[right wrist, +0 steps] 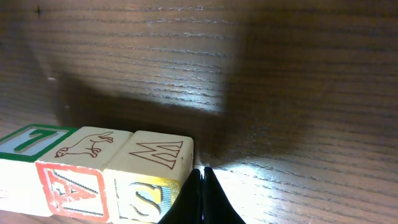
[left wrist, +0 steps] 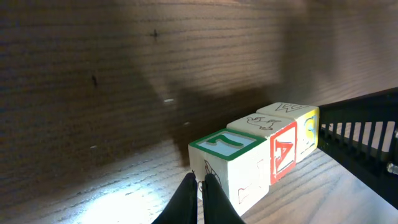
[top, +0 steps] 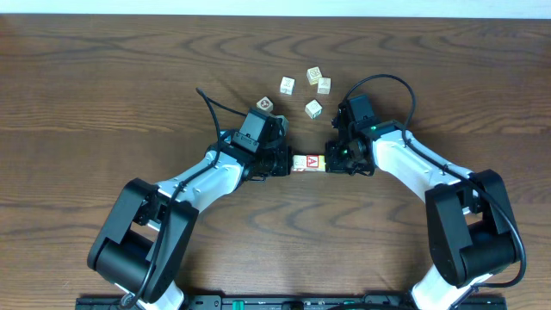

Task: Lift 3 blocks
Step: 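Open both grippers and pull them away from the row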

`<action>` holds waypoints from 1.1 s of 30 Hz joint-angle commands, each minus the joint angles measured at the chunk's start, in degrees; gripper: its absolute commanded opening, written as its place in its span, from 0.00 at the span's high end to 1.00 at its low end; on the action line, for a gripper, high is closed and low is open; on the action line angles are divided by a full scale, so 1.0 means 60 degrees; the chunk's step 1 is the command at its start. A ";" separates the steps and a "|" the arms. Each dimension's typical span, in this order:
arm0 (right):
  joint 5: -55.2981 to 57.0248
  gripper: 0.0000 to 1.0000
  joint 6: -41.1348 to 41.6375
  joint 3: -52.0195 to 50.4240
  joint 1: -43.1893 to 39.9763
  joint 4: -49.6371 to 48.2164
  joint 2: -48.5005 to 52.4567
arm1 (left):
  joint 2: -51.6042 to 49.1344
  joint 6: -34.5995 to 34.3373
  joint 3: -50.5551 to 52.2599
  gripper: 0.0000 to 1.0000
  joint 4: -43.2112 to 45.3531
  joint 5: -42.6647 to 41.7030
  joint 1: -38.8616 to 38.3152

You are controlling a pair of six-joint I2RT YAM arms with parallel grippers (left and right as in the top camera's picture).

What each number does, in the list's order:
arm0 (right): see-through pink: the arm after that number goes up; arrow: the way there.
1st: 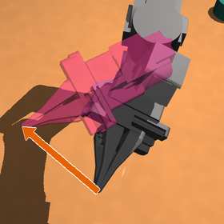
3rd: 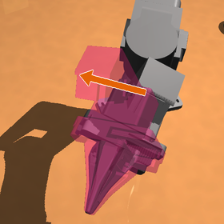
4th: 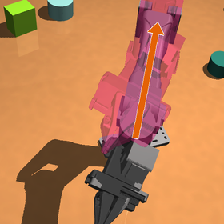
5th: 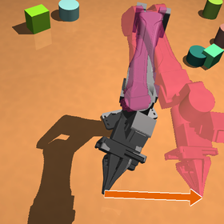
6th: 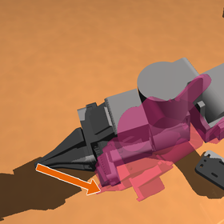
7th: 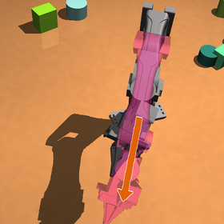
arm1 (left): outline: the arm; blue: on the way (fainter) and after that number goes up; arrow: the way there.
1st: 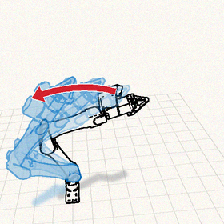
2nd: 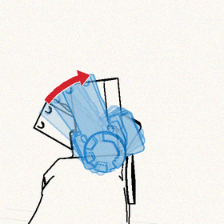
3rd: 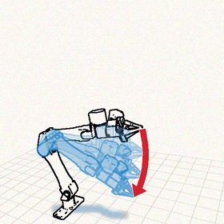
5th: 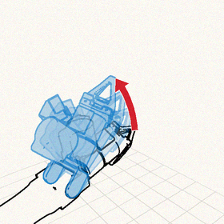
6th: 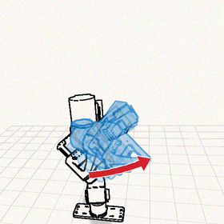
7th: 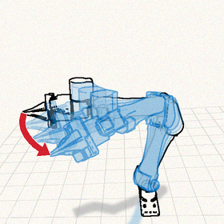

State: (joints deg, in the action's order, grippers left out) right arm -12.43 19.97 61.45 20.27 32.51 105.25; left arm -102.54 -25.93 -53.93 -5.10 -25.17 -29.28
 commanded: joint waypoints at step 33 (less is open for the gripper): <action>0.0543 0.99 -0.0339 0.0259 0.0175 0.0525 -0.0066 | -0.0572 0.0135 0.0095 0.92 0.0113 0.0874 0.0000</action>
State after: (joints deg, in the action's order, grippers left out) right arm -10.46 18.85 61.82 21.76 35.57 105.25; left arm -105.23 -25.69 -52.99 -4.47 -20.97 -30.30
